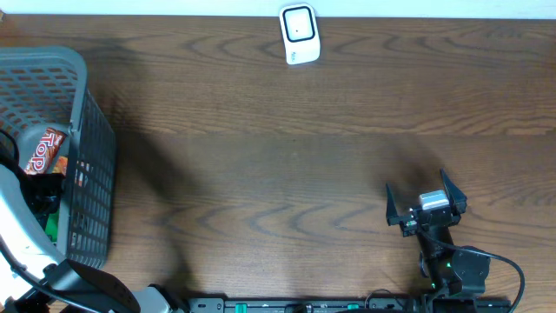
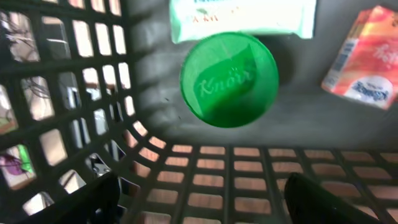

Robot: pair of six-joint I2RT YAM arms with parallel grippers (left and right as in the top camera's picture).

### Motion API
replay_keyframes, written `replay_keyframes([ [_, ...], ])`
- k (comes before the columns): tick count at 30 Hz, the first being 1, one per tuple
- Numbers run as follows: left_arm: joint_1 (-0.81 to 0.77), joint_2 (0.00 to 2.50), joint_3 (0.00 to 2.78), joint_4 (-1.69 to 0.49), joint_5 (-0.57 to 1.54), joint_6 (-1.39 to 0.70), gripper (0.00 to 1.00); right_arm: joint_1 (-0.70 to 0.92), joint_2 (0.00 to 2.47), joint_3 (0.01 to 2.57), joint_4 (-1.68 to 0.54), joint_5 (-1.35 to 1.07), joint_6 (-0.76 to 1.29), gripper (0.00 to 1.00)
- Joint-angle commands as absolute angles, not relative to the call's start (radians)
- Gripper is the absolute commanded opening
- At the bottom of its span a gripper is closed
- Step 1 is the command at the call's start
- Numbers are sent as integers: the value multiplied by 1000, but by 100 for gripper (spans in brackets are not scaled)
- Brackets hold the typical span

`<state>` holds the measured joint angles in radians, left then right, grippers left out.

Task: Scan the item barcode
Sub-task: 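Grasp the green-lidded Knorr jar inside the basket with the left gripper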

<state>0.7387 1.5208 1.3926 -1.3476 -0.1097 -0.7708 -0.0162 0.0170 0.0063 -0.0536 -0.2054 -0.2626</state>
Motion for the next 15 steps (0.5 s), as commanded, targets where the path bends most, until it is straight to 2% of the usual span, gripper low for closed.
replay_keyframes([
  [1,743,1523,1388,-1355,-37,-787,86,-14,17,6,-58,-200,-256,99],
  [15,743,1523,1388,-1367,-81,-805,85,-14,17,6,-58,-200,-255,99],
])
